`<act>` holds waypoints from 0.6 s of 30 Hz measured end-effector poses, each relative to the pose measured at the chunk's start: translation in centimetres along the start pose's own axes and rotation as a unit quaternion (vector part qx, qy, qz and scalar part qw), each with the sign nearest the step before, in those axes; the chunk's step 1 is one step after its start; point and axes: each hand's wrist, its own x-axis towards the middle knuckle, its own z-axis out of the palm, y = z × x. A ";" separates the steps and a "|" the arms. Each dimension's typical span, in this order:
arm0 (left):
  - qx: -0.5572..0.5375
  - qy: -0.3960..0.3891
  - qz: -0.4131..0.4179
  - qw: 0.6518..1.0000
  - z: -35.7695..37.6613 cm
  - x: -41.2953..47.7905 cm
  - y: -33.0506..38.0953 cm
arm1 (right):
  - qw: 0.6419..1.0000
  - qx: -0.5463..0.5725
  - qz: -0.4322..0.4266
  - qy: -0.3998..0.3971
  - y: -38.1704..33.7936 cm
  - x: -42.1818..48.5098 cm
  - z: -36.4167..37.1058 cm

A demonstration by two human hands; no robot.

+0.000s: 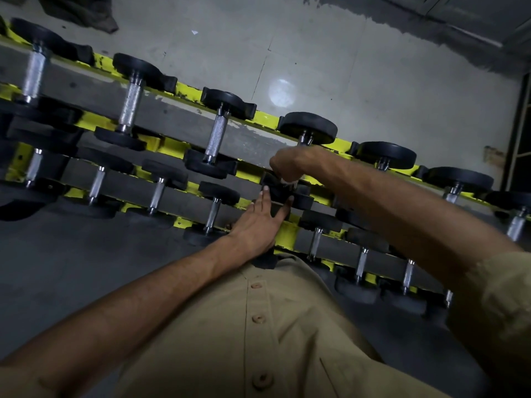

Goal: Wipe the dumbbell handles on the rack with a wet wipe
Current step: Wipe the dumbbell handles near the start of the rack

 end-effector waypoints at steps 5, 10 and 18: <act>0.006 0.007 -0.007 1.000 0.0 0.1 0.0 | 0.985 0.009 0.077 0.156 2.8 -0.9 0.3; 0.004 0.009 -0.020 1.000 0.3 0.2 0.5 | 0.993 0.058 -0.025 0.097 1.1 -0.5 4.1; 0.006 -0.005 -0.038 0.999 0.1 -0.2 1.2 | 0.908 0.182 0.085 0.369 2.4 -2.5 8.6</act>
